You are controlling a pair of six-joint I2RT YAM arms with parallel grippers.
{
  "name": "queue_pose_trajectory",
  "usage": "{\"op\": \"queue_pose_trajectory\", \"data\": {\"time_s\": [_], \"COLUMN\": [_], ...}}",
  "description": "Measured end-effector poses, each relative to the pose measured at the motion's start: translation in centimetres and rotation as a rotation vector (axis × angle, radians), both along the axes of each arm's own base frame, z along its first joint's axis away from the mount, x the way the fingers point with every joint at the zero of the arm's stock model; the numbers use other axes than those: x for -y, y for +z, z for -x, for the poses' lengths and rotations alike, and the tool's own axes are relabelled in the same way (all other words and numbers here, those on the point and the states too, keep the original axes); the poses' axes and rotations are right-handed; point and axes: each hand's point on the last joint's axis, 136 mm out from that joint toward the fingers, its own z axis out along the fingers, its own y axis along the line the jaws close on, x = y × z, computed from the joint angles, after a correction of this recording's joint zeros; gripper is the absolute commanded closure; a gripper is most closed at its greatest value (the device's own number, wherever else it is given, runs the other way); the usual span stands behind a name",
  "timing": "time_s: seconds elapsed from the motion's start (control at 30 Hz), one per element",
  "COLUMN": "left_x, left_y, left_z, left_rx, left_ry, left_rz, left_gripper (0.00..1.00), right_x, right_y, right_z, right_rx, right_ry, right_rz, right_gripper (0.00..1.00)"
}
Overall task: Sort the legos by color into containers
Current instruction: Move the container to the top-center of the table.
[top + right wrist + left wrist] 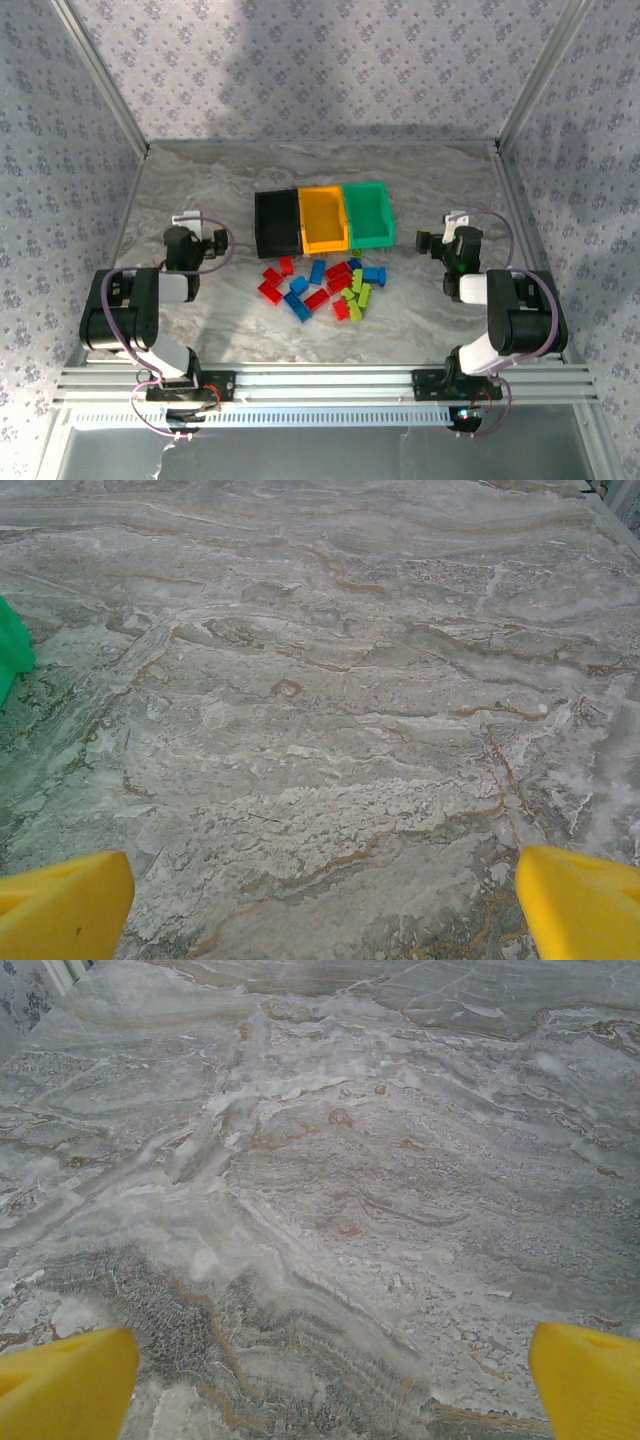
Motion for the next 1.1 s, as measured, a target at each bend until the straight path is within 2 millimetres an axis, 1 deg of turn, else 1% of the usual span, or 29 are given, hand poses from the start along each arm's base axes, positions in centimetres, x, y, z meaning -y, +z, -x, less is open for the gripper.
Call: {"op": "queue_pose_trajectory", "data": {"time_s": [0.2, 0.23, 0.33, 0.4, 0.5, 0.63, 0.73, 0.83, 0.93, 1.03, 1.1], "left_x": [-0.1, -0.1, 0.2, 0.5, 0.8, 0.3, 0.0, -0.4, -0.4, 0.5, 1.4], "left_y": [0.0, -0.1, 0.1, 1.2, 3.6, 5.6, 6.9, 7.9, 8.5, 9.2, 9.1], "left_z": [0.0, 0.0, -0.7, -1.6, -2.3, -1.4, -0.2, 1.1, 2.1, 2.7, 2.7], "left_rx": [-0.001, -0.008, -0.052, -0.061, -0.040, -0.011, 0.016, 0.044, 0.055, 0.070, 0.062], "left_ry": [-0.001, 0.000, 0.002, 0.006, 0.015, 0.042, 0.065, 0.109, 0.139, 0.130, 0.110], "left_rz": [0.002, 0.002, -0.007, -0.018, -0.031, -0.043, -0.022, 0.035, 0.102, 0.222, 0.307], "left_gripper": [0.00, 0.00, 0.00, 0.00, 0.00, 0.00, 0.00, 0.00, 0.00, 0.00, 0.00], "right_x": [-0.5, -0.6, -1.0, -0.9, -0.6, -0.5, -0.9, -1.7, -3.4, -6.0, -8.5], "right_y": [0.0, 0.3, 2.7, 4.3, 5.9, 8.4, 9.5, 9.8, 9.7, 8.4, 6.9], "right_z": [-0.1, -0.3, -1.1, -1.2, -0.6, 0.6, 1.2, 1.2, 1.2, 1.3, 1.7], "right_rx": [-0.034, -0.041, -0.016, 0.016, 0.037, 0.077, 0.080, 0.056, 0.028, -0.027, -0.079], "right_ry": [0.013, 0.018, 0.023, 0.014, -0.005, -0.020, -0.019, -0.021, -0.005, 0.032, 0.072], "right_rz": [0.010, 0.013, 0.017, 0.024, 0.025, -0.014, -0.076, -0.174, -0.271, -0.311, -0.294], "right_gripper": [0.00, 0.00, 0.00, 0.00, 0.00, 0.00, 0.00, 0.00, 0.00, 0.00, 0.00]}}
